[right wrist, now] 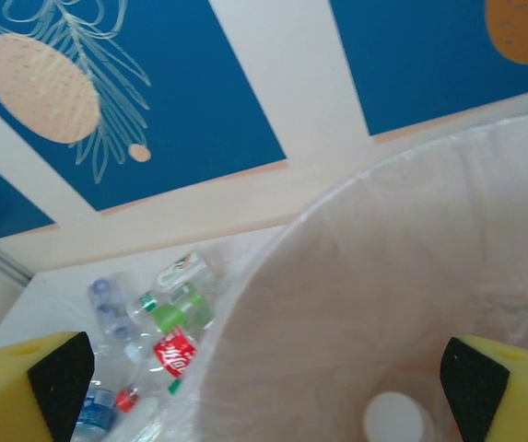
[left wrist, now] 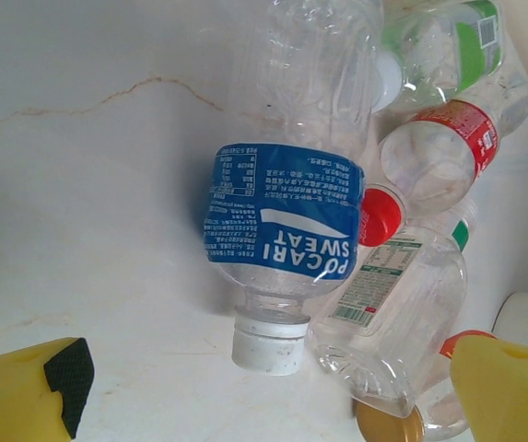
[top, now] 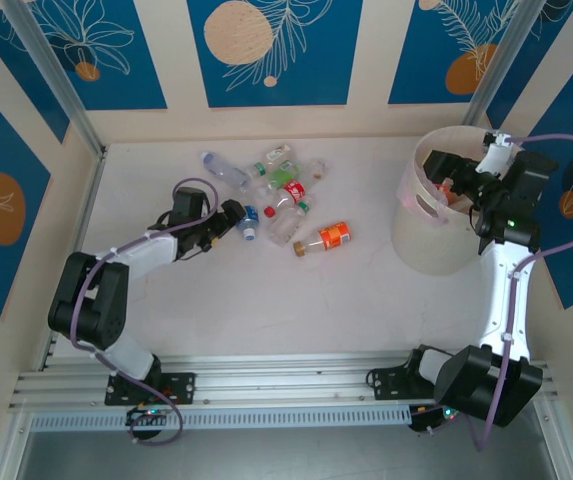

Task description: Put the plastic bottles in the bin

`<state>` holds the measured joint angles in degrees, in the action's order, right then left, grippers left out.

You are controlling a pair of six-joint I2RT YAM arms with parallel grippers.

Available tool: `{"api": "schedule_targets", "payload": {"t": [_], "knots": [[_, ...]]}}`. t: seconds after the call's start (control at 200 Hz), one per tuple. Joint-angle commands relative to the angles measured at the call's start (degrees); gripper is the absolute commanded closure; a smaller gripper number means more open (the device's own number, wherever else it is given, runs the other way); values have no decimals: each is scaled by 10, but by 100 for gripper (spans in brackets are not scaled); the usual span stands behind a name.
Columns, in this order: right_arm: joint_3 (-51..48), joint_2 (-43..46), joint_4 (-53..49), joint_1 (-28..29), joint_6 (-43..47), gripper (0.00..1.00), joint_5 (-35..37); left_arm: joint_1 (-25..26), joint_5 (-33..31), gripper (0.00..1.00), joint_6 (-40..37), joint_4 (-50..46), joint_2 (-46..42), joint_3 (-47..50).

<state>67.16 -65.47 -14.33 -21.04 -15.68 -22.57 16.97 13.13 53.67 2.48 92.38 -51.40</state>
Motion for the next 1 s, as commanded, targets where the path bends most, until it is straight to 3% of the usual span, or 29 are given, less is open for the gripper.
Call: {"api": "schedule_targets", "payload": {"t": [0.0, 0.185, 0.67, 0.885, 0.995], "knots": [[28, 9, -12, 34, -20, 0, -36, -6, 12, 0, -5, -4, 5, -18], [46, 9, -11, 126, -24, 0, 47, -3, 7, 0, -13, -15, 9, -27], [52, -20, -20, 333, -55, 0, 151, 6, -26, 0, -42, -48, 9, -45], [27, -60, -33, 431, -76, 1, 292, 5, -95, 0, -21, -57, -8, -27], [0, -93, -12, 453, -118, 2, 298, 5, -113, 0, -23, -44, -27, -10]]}}
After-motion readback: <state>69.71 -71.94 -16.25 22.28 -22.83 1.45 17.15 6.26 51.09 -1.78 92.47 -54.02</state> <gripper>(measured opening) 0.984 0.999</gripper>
